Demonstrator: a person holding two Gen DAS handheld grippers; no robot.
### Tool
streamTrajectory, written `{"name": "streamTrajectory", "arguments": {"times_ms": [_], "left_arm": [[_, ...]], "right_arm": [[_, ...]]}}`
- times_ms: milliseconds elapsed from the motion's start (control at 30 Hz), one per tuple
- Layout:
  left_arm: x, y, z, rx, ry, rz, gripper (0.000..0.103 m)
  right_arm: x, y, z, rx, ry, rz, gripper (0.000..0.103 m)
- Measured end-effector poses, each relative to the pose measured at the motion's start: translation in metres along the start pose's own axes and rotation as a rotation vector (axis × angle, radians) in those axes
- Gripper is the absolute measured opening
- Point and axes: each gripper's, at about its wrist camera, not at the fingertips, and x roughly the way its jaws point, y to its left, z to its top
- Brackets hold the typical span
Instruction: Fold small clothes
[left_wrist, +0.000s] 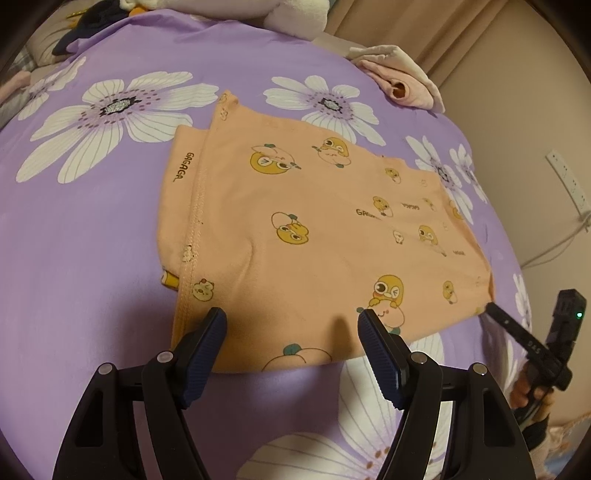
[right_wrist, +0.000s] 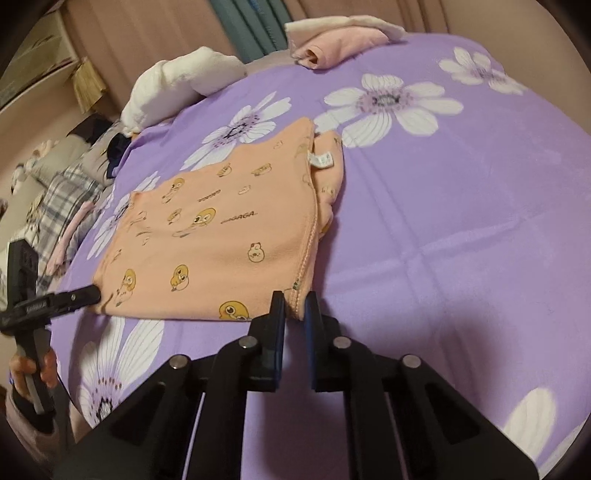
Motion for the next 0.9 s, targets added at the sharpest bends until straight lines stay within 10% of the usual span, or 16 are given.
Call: {"name": "streamTrajectory", "arguments": {"times_ms": [233,567,900], "left_arm": [[0.003,0.0,0.001,-0.002,0.002,0.006,0.073],[-0.013,-0.001,-0.005,-0.001,-0.028,-0.041,0.073],[-0.008,0.008,-0.017,0.003,-0.01,-0.06,0.073]], "right_arm": [[-0.004,-0.02,0.005,-0.048,0.047,-0.155,0.002],[-0.026,-0.004,0.01,-0.038,-0.07,-0.011,0.011],[0.024,0.013,0.0,-0.025,0.055,-0.016,0.017]]}}
